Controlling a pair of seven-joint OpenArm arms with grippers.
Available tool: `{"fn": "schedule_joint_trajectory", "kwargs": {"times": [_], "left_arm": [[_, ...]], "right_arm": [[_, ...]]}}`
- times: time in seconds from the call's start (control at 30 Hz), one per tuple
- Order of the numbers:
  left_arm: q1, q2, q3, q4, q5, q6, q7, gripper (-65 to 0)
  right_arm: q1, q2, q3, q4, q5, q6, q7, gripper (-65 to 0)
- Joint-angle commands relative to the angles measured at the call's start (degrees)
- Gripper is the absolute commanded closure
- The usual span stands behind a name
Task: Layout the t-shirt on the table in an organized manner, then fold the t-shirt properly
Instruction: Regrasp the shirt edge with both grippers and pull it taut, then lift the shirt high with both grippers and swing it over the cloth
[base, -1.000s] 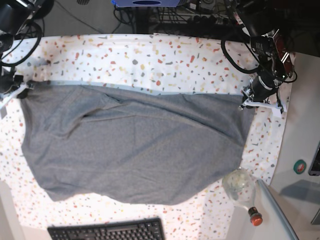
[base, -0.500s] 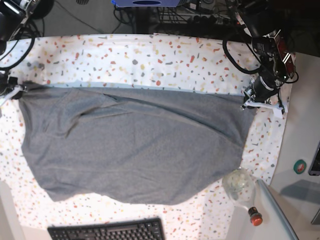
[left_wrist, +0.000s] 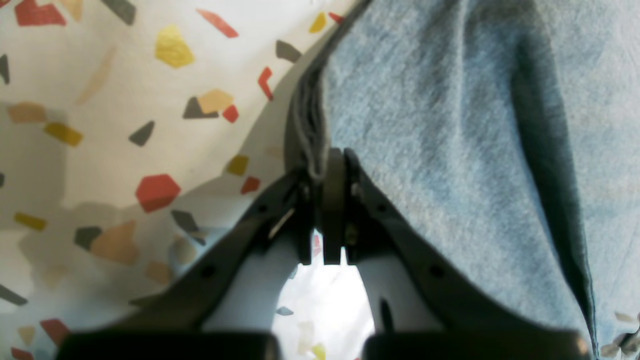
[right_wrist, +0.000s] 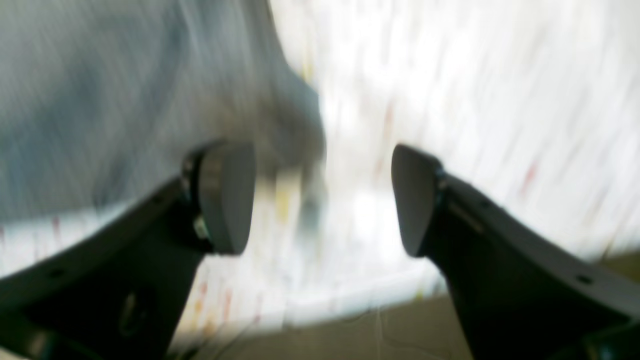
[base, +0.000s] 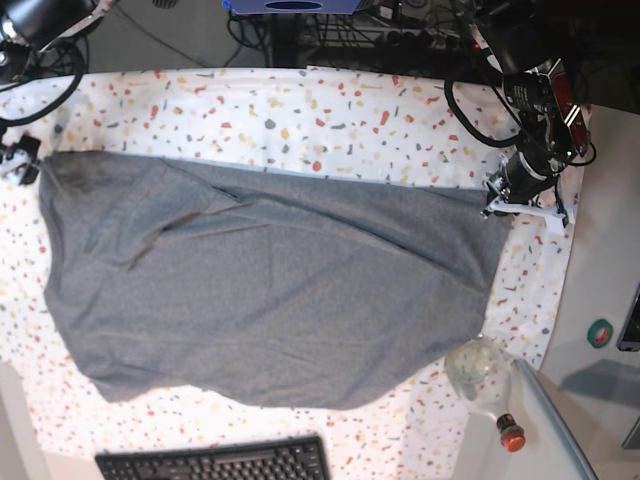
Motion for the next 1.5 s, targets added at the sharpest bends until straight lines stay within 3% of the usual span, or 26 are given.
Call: {"fn": "schedule_joint_trajectory", "kwargs": {"times": [0.0,0.07,0.17,0.5,0.73,0.8,0.87,0.9,0.93,1.03,1.17,1.23,1.33,1.47], "left_arm": [[-0.54,-0.62,-0.09,0.96,-0.47,-0.24,-1.02,0.0],[-0.54,-0.62,-0.09,0.96,-0.47,-0.24,-1.02,0.0],[-0.54,-0.62,-0.09,0.96,-0.47,-0.24,-1.02,0.0],[0.34,-0.62,-0.09,1.05,-0.47,-0.24,-1.02,0.0],[0.51,-0.71,-0.09,1.05,-0.47,-0.24,-1.02,0.0],[0.51,-0.71,-0.09,1.05,-0.47,-0.24,-1.02,0.0],[0.51,-0.71,-0.09,1.05,-0.47,-0.24,-1.02,0.0],[0.51,-0.71,-0.09,1.05,-0.47,-0.24,-1.02,0.0],[0.51,-0.71,-0.09,1.05,-0.47,-0.24,-1.02,0.0],[0.69,-0.62,-0.09,2.81,-0.47,-0.07,-0.76,0.0],[3.41,-0.71,3.87,11.86,-0.47,0.11,-0.67,0.0],[4.12,-0.89,6.5,16.87,-0.47,0.11,-0.14,0.0],[3.24,-0.89,8.09,23.73,-0.56,1.25,4.87,0.0],[-2.56,-0.62,8.53,30.94,-0.56,2.13,11.02,0.0]], "right_arm": [[0.41,-0.21,1.0,1.45,1.2,0.21,-0.09,-40.2],[0.32,-2.41,2.85,0.66,2.0,0.3,-1.58,-40.4],[0.94,-3.2,4.08,-3.38,2.44,0.3,0.44,-40.4],[6.57,0.14,7.07,-24.13,2.44,0.3,7.47,-40.4],[7.09,1.02,6.8,-28.35,2.44,0.39,9.93,-39.0],[7.18,1.02,6.98,-28.35,2.44,0.39,9.93,-31.2],[7.18,1.02,7.07,-28.35,2.44,0.39,9.93,-16.4],[7.18,1.02,7.07,-28.35,2.44,0.48,10.11,-5.4],[7.27,1.02,6.8,-28.26,2.44,0.48,9.93,0.0],[7.8,1.37,6.71,-27.38,2.26,-0.05,9.85,0.0],[9.29,2.34,6.63,-19.82,2.08,-0.23,2.81,0.0],[10.61,3.21,6.63,-14.11,2.08,-2.16,-1.76,0.0],[13.95,4.71,5.39,-6.64,2.35,-6.03,-7.74,0.0],[19.66,9.72,-2.25,-3.65,2.35,-10.07,-11.34,0.0]]}}
